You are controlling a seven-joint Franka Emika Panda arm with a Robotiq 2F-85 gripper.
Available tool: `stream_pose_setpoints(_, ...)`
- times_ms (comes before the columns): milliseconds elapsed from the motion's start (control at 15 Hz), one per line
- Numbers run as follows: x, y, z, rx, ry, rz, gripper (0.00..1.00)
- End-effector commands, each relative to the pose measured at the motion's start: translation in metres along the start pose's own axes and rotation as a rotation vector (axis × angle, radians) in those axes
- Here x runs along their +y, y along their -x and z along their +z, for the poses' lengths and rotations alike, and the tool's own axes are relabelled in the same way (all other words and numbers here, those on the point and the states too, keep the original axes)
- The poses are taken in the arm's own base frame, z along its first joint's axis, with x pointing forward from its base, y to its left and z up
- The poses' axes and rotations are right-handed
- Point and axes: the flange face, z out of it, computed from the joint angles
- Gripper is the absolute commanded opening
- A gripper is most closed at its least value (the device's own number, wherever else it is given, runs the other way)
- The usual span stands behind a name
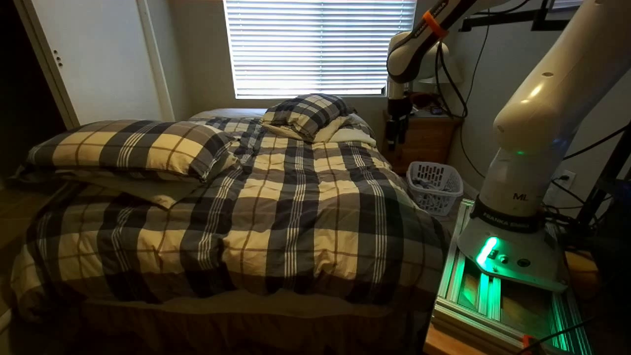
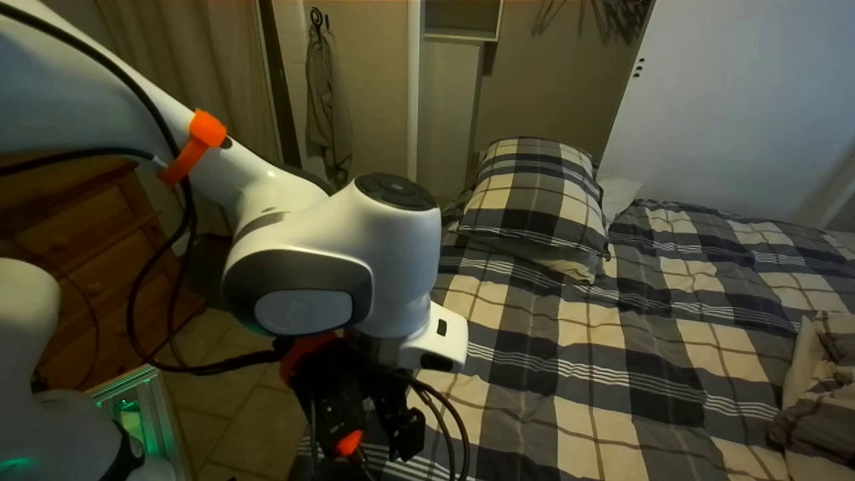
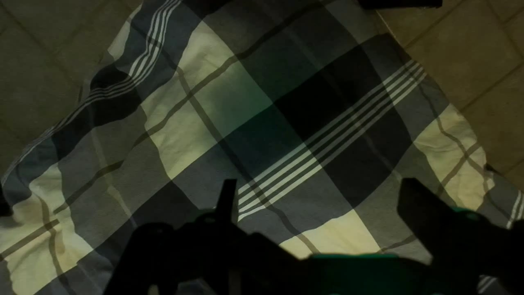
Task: Move the remote forward, then put the blanket on the remote
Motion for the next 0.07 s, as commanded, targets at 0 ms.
stream_pose_setpoints(0, -0.0002, 0.0, -0.0005, -0.001, 0.0, 0.0, 1.0)
